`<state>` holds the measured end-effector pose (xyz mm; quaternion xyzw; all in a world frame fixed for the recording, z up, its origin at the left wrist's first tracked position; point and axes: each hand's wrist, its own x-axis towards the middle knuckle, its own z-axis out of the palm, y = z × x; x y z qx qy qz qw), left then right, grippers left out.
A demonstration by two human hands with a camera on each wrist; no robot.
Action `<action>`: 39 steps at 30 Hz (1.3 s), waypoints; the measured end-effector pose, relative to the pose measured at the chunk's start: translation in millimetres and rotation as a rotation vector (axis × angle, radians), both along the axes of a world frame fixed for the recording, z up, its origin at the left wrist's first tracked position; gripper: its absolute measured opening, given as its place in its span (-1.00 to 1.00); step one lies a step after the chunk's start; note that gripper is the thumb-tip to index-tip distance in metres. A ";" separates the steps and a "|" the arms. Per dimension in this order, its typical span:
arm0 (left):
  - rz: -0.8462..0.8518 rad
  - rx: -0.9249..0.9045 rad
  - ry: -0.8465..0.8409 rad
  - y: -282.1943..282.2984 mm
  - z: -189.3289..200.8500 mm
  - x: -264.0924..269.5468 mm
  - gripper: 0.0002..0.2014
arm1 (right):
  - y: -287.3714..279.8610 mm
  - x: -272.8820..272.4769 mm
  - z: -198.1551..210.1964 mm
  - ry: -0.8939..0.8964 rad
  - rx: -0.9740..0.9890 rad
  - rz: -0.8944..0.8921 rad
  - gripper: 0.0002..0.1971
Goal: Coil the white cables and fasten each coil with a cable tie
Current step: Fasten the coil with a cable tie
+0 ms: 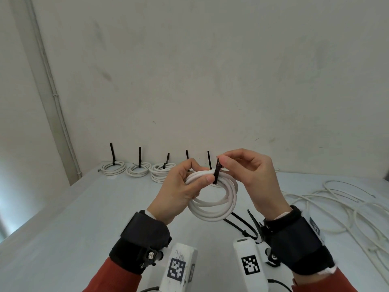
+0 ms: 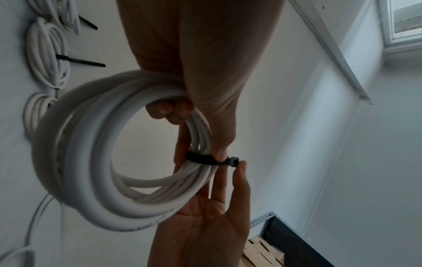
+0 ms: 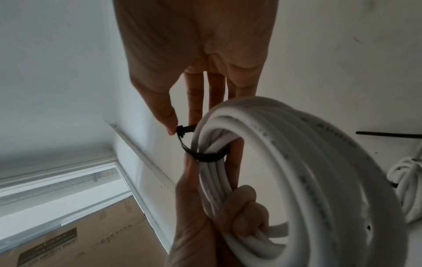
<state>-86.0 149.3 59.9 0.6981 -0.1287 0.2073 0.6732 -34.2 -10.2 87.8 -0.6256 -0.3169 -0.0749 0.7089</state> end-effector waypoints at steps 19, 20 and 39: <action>0.008 0.119 -0.057 -0.3 -0.4 -0.5 -0.79 | -6.3 6.9 5.0 0.586 0.198 0.375 -0.62; 0.014 0.136 -0.065 -0.1 -0.2 -0.7 -0.79 | -6.2 6.5 5.6 0.587 0.204 0.379 -0.58; 0.572 0.972 -0.527 23.5 5.4 -5.6 -0.82 | -3.9 6.0 0.0 0.566 -0.208 0.236 -0.63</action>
